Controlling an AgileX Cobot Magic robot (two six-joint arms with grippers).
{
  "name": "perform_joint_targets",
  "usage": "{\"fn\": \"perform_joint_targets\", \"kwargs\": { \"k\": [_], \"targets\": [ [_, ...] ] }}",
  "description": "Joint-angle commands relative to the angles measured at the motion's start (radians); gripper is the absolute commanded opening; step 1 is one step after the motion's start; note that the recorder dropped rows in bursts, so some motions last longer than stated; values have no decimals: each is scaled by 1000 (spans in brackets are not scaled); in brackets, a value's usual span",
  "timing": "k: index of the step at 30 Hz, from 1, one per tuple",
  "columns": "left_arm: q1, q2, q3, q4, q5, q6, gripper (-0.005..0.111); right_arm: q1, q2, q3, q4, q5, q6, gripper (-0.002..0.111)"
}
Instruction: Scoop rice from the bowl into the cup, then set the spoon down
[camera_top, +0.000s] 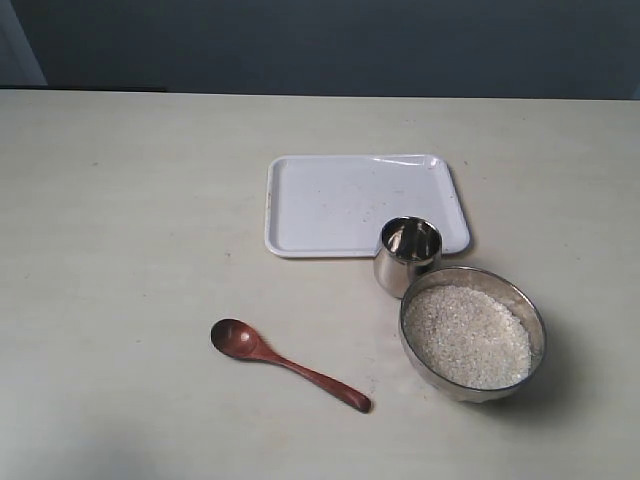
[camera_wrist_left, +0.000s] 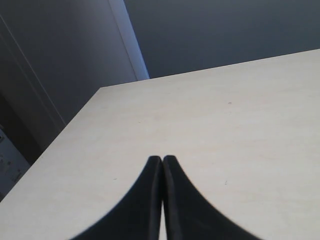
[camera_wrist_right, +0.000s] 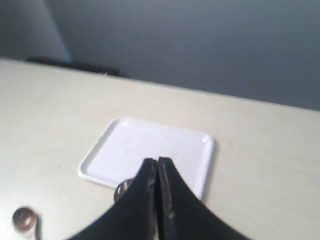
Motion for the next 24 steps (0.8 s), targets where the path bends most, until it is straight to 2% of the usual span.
{"fn": "perform_joint_targets", "kwargs": {
  "k": [1, 3, 6, 12, 15, 18, 24],
  "targets": [
    [0, -5, -2, 3, -12, -4, 1, 77, 318, -198, -9, 155, -91, 9],
    [0, -5, -2, 3, -12, -4, 1, 150, 450, -261, -26, 160, -95, 17],
    [0, -5, -2, 3, -12, -4, 1, 319, 609, -348, -157, 164, -83, 24],
    [0, -5, -2, 3, -12, -4, 1, 630, 867, -468, -557, 167, 173, 25],
    [0, -5, -2, 3, -12, -4, 1, 746, 959, -485, -646, 167, 257, 25],
    [0, -5, -2, 3, -12, -4, 1, 830, 1027, -485, -658, 150, 259, 25],
    [0, -5, -2, 3, -12, -4, 1, 908, 1144, -485, -659, 164, 259, 25]
  ]
}}
